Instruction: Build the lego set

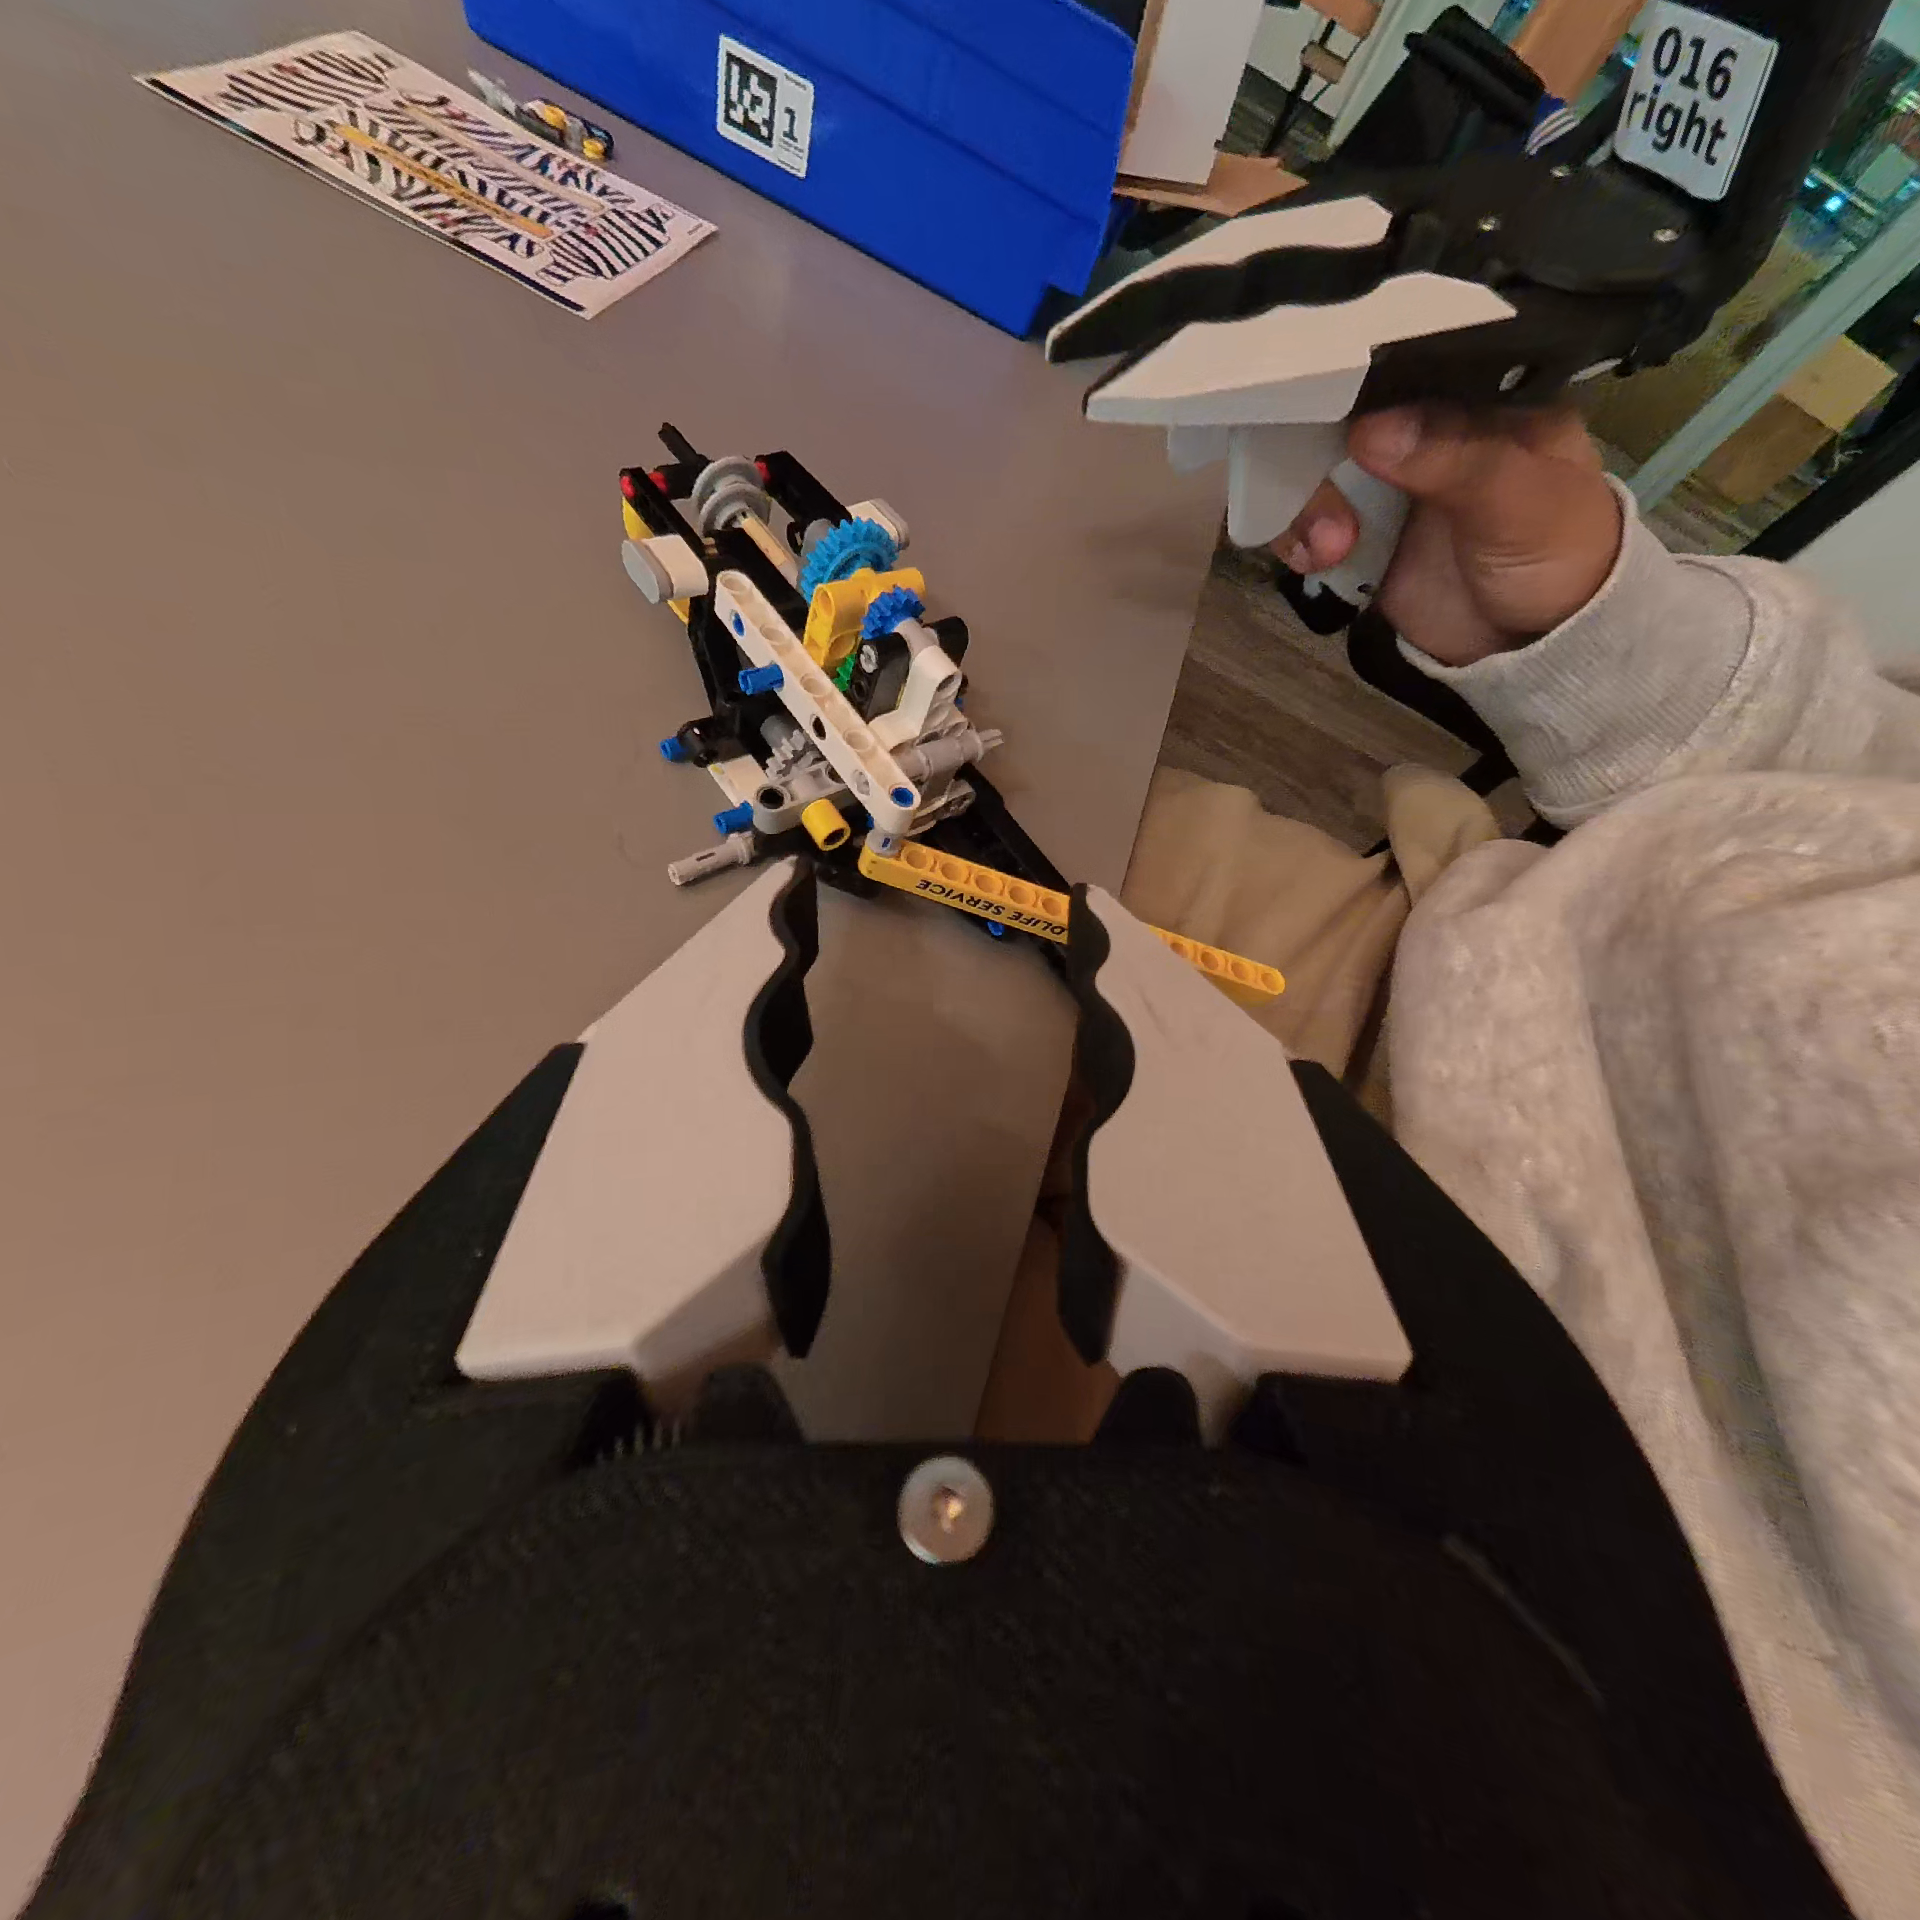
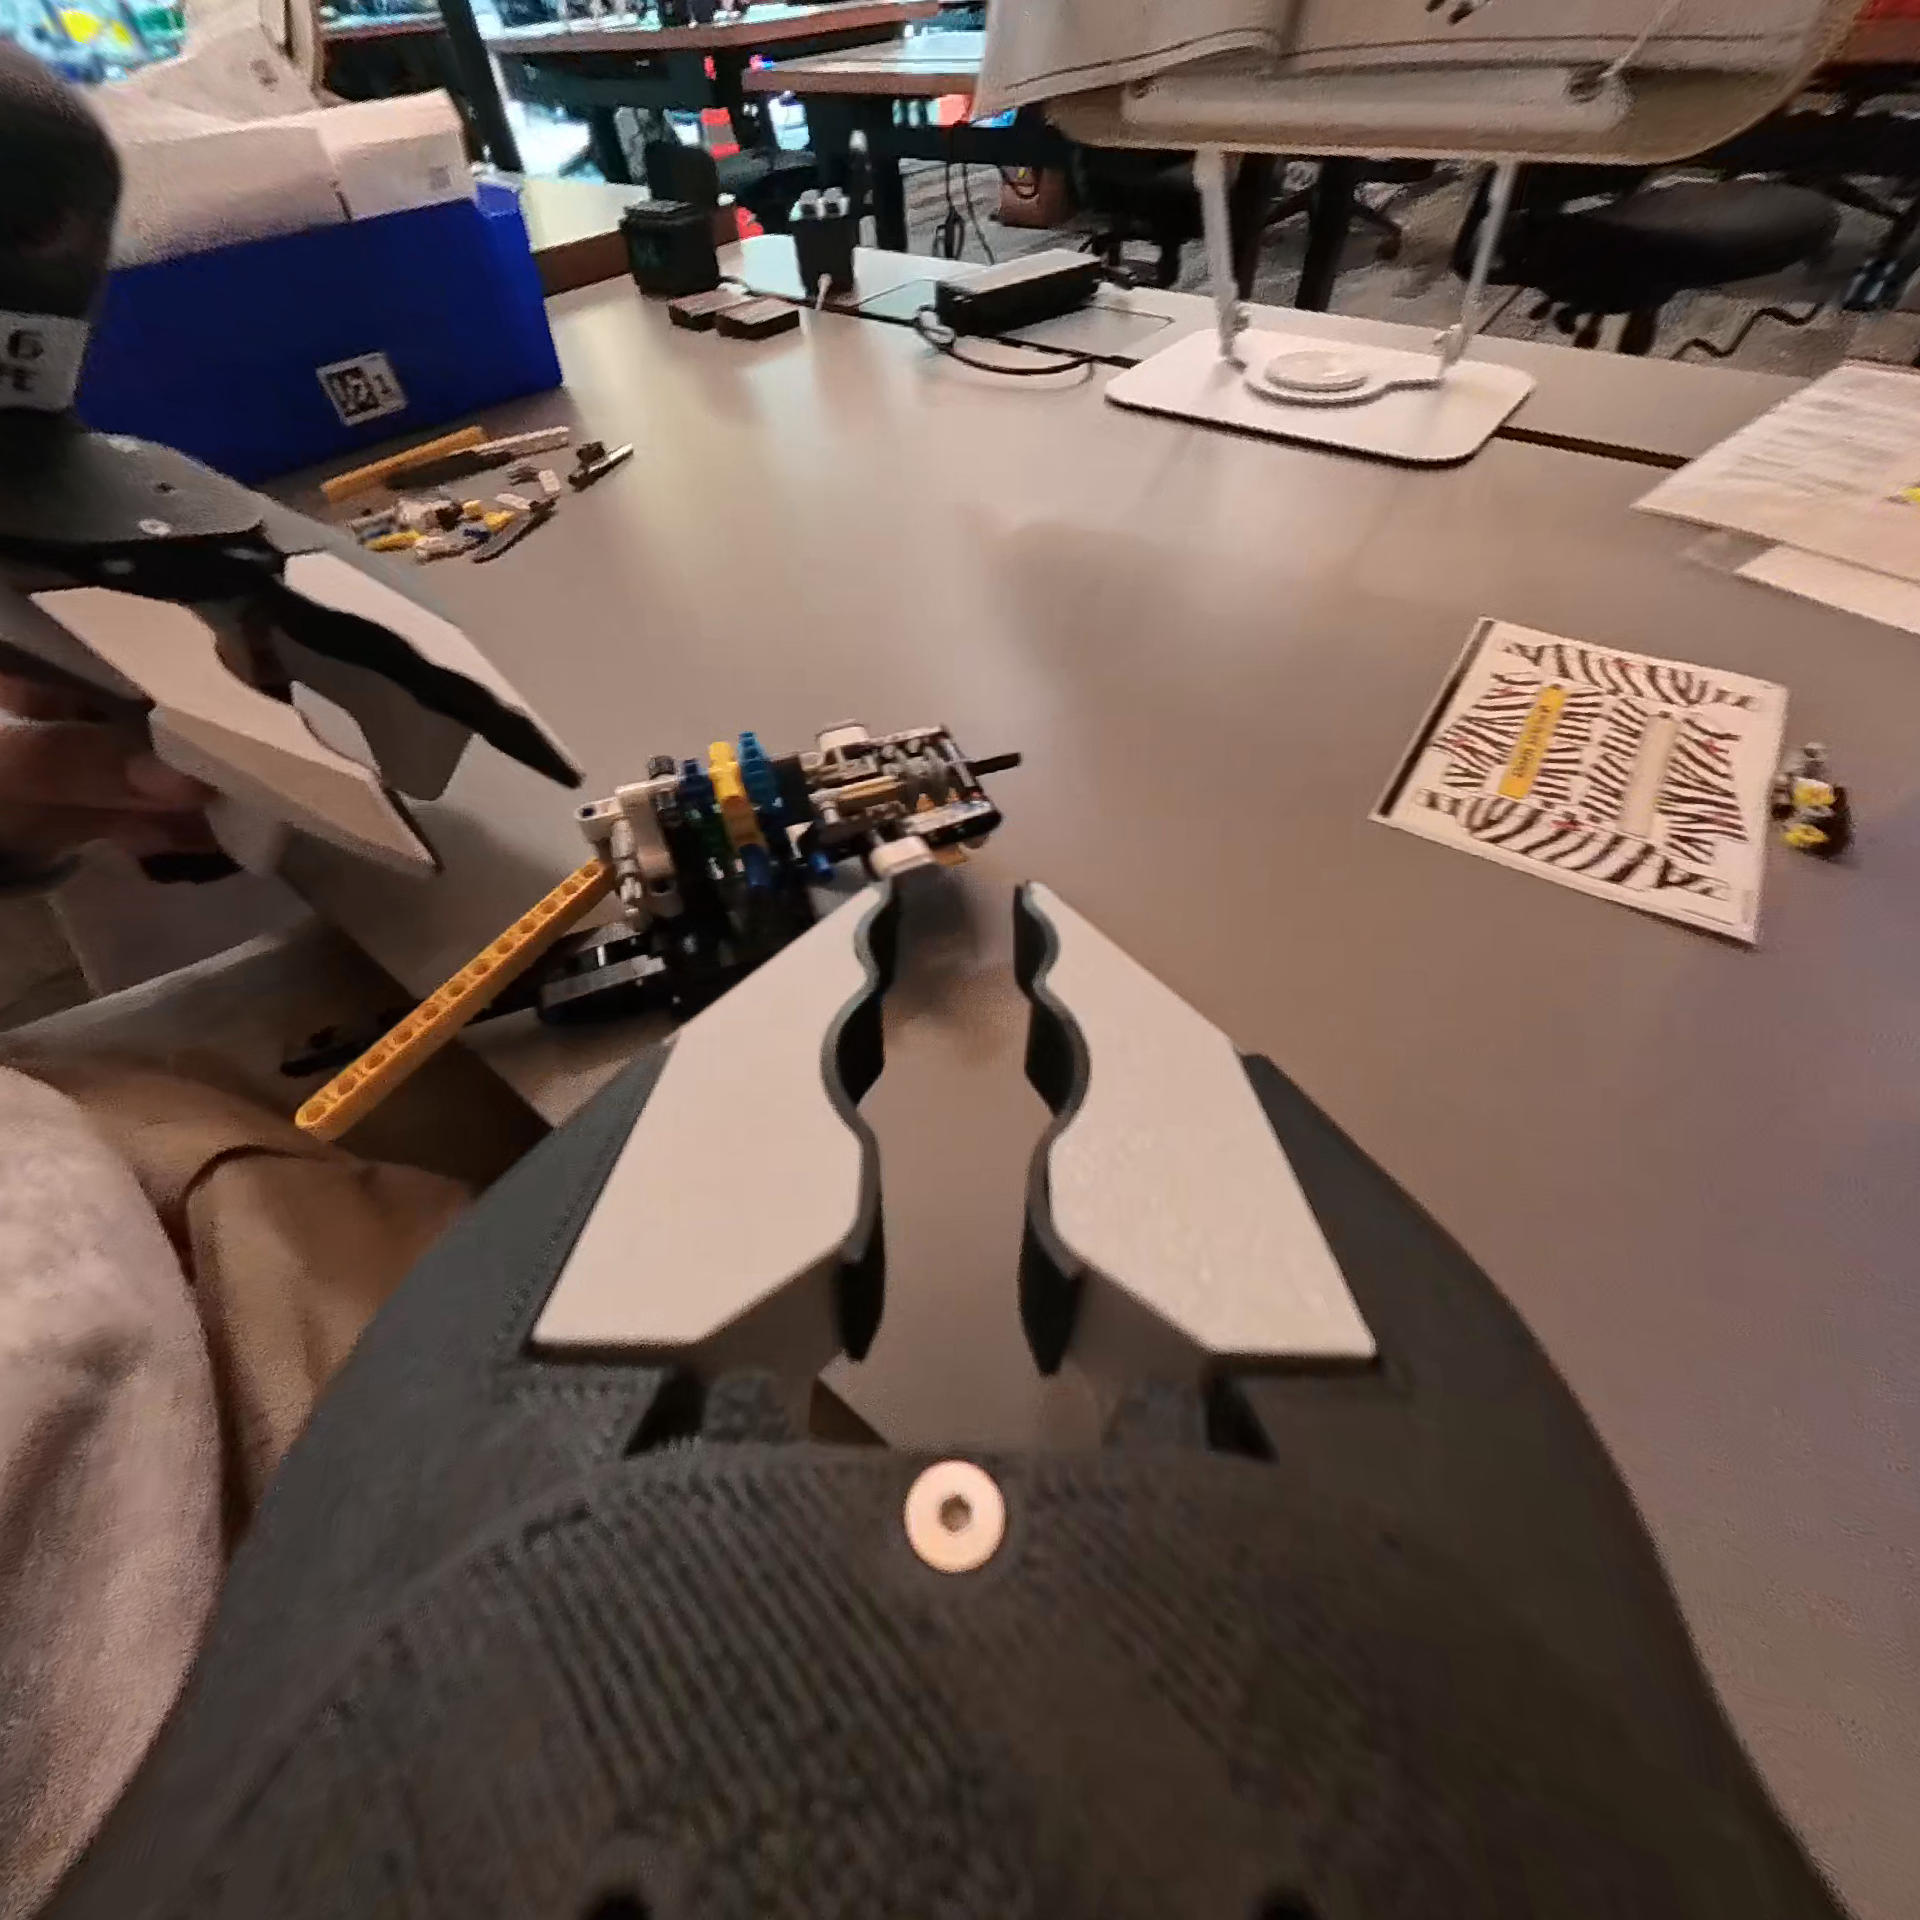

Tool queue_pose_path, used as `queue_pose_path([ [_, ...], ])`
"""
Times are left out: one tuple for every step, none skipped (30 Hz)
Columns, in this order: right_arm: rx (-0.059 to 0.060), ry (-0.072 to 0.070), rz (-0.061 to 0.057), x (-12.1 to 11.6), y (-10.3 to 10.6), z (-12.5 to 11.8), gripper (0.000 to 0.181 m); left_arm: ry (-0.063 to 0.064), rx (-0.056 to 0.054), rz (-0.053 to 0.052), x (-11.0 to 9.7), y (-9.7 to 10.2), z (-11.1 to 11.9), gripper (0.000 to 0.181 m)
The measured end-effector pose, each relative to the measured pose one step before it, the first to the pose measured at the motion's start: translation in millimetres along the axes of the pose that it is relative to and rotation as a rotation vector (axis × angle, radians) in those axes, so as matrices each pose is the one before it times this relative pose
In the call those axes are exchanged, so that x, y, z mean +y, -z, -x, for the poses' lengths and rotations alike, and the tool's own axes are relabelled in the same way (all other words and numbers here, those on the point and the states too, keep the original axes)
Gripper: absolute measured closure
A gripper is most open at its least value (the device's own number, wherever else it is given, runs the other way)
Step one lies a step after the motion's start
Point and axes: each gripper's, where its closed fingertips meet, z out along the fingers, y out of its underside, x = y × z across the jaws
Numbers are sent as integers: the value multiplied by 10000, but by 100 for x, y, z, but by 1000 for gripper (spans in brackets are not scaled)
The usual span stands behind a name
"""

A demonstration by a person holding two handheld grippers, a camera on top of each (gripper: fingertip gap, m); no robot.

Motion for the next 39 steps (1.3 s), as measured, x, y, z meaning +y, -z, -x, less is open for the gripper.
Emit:
queue_pose_path([
  [38,-165,-109,-119,202,-413,160,-48,-74,-32,-20,96,67,134],
  [-13,-194,-123,-134,162,-272,160,-20,-43,-49,-62,77,42,135],
  [-54,-207,-132,-155,121,-151,159,17,-6,-57,-66,57,21,135],
  [-94,-190,-131,-148,71,-12,159,43,10,-40,-54,38,33,135],
  [-105,-146,-98,-106,26,72,158,57,20,-28,-31,29,32,134],
  [-87,-81,-48,-27,-32,99,158,60,31,-26,-43,27,17,134],
  [-47,-16,14,62,-72,85,158,61,28,-28,-38,27,31,134],
  [-15,29,63,113,-99,67,158,61,27,-25,-34,24,24,134],
  [-5,48,68,134,-105,79,157,61,27,-18,-22,18,31,134],
  [-15,47,57,96,-109,87,157,61,36,-8,-18,5,19,134],
  [-26,37,47,89,-87,105,157,62,32,-3,-16,-4,18,134],
  [-34,25,40,75,-85,95,157,64,33,1,-4,0,28,134],
  [-32,10,38,79,-81,70,157,63,37,-8,-26,-2,19,134],
  [-22,-2,27,67,-62,32,156,62,38,-21,-32,0,2,134],
  [-25,-14,15,50,-53,14,156,63,39,-27,-57,-3,8,134],
  [-36,-35,9,41,-39,1,156,63,32,-28,-54,4,13,134],
  [-40,-54,4,44,-36,7,156,58,22,-21,-30,8,24,134],
  [-36,-56,-11,0,-10,-5,156,46,13,-18,-26,16,27,134],
  [-28,-46,-26,-23,-7,7,156,31,9,-22,-28,21,14,134],
  [-18,-32,-30,-40,16,-4,155,19,-4,-32,-41,39,13,134],
  [-11,-16,-24,-46,26,7,155,9,-6,-32,-40,33,15,134],
  [-3,0,-15,-23,21,3,155,4,-10,-22,-27,22,13,133],
  [5,7,-6,-14,8,-2,155,-3,-16,-15,-14,16,8,133],
  [2,5,5,-3,-3,6,155,-10,-15,-12,0,9,8,133],
  [-7,0,15,23,-21,10,155,-15,-19,-10,-12,12,1,133],
  [-13,2,12,13,-20,38,154,-20,-21,-7,8,13,-1,132],
  [-12,7,10,13,-21,54,154,-21,-18,-3,12,22,4,132],
  [-7,15,6,2,-11,42,154,-17,-19,1,14,12,-2,132],
  [-4,19,3,-1,-13,45,154,-13,-13,2,7,15,8,132],
  [-7,13,6,6,-24,32,154,-6,-8,-6,3,6,-1,132],
  [-9,4,10,20,-24,30,154,1,-3,-9,-18,10,3,132],
  [-17,-6,13,36,-38,27,154,10,5,-1,1,-6,2,132],
  [-22,-14,15,37,-37,28,154,17,12,7,5,-3,-1,132],
  [-20,-15,11,33,-29,17,154,20,11,8,13,-1,11,132],
  [-19,-13,9,31,-31,23,154,18,13,7,5,-3,-3,132],
  [-16,-10,11,26,-18,18,154,16,10,7,12,-7,7,132],
  [-12,-7,9,26,-18,20,154,15,5,5,1,-5,11,132],
  [-11,-5,5,23,-12,16,154,11,4,2,4,-4,2,132],
  [-9,-5,1,10,-2,15,154,8,3,2,-4,-1,2,132],
])
